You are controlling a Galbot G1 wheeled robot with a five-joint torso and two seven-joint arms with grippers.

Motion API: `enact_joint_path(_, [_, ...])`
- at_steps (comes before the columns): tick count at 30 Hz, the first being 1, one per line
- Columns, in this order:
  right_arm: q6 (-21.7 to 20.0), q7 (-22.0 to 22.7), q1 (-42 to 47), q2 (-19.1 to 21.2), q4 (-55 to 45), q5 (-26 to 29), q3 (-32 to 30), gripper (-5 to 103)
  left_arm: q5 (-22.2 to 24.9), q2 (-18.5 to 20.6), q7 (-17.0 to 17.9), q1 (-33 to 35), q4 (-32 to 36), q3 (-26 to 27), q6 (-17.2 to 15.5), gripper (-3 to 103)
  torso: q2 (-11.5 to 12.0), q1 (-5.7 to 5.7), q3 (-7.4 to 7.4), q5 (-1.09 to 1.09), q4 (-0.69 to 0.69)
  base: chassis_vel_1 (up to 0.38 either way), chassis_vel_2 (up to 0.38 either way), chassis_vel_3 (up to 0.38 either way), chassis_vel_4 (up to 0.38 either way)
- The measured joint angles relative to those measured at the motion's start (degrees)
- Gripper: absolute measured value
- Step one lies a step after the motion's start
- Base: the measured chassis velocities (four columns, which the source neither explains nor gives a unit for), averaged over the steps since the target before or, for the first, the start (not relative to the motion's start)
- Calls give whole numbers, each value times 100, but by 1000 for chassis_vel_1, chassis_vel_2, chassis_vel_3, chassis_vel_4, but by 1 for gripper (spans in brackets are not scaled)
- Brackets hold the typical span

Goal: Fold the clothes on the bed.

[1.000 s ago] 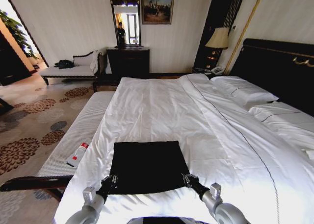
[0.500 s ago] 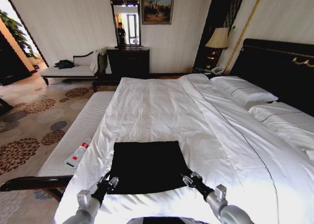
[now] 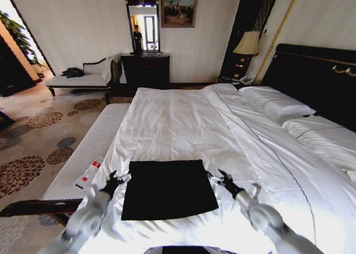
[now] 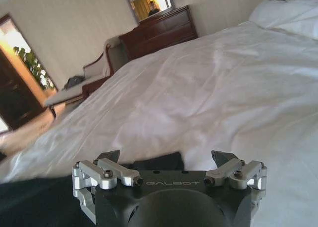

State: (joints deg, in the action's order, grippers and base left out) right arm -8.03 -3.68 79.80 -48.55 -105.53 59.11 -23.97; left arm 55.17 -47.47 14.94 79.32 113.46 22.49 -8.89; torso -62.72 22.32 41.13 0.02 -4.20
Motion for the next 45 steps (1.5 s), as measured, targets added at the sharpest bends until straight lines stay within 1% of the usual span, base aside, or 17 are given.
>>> enact_joint_path(1, [0,0,0,0,0,0,0,100,0,0,0,0,0,0,0,100,0,0,0,0,0,0,0,0,0])
enact_joint_path(3, [-165,-119,-270,-2,241,181,39,100,163,132,-21,-516,-268,-253,-34,100,0,0,0,-2,-2,0,0,0,0])
enact_joint_path(6, [-416,-281,-637,4,594,534,139,100,344,265,-116,-1036,-610,-503,-84,100,0,-1,0,-2,-2,0,0,0,0])
enact_joint_path(7, [-416,-281,-637,4,594,534,139,100,344,265,-116,-1036,-610,-503,-84,100,0,-1,0,-2,-2,0,0,0,0])
enact_joint_path(10, [-658,-415,-1022,-15,869,858,286,100,496,325,-179,-1280,-795,-590,-119,100,0,0,-1,-1,-1,0,0,0,0])
enact_joint_path(11, [-737,-429,-1166,-29,954,964,360,100,533,348,-192,-1294,-804,-592,-125,102,0,0,-1,-2,-2,0,0,0,0])
enact_joint_path(19, [-901,-455,-1972,-144,1645,1228,904,100,590,503,-221,-1108,-717,-477,-129,98,0,-2,-2,-1,1,0,0,0,0])
enact_joint_path(22, [-906,-528,-2178,-218,1953,1093,1114,100,574,505,-226,-987,-671,-406,-124,98,0,-2,-2,-1,-1,0,0,0,0])
enact_joint_path(30, [-909,-652,-2378,-401,2432,980,1304,100,479,508,-233,-800,-517,-371,-106,96,-1,-2,-2,-2,-1,0,0,0,0])
enact_joint_path(37, [-935,-703,-2367,-469,2450,983,1328,101,463,508,-216,-718,-473,-308,-96,96,-1,-3,-2,-2,-1,0,0,0,0])
enact_joint_path(38, [-940,-705,-2369,-484,2450,983,1343,101,455,506,-213,-707,-469,-303,-95,94,-1,-3,-2,-2,-1,0,0,0,0])
enact_joint_path(39, [-943,-708,-2374,-500,2450,982,1362,97,443,501,-208,-698,-467,-295,-94,96,-1,-3,-2,-2,-1,0,0,0,0])
enact_joint_path(40, [-943,-708,-2374,-500,2450,982,1362,97,443,501,-208,-698,-467,-295,-94,96,-1,-3,-2,-2,-1,0,0,0,0])
enact_joint_path(42, [-943,-716,-2393,-530,2454,976,1396,90,421,496,-204,-668,-452,-274,-89,96,-1,-2,-2,-2,-1,0,0,0,0])
enact_joint_path(43, [-944,-719,-2401,-543,2458,971,1411,86,416,496,-202,-645,-440,-261,-88,99,-1,-3,-2,-2,-1,0,0,0,0])
enact_joint_path(44, [-945,-723,-2408,-558,2464,959,1430,81,407,497,-202,-613,-426,-243,-86,98,-1,-2,-2,-2,-1,0,0,0,0])
enact_joint_path(45, [-949,-726,-2411,-566,2472,944,1446,81,396,496,-201,-588,-414,-226,-84,93,-1,-2,-2,-1,-1,0,0,0,0])
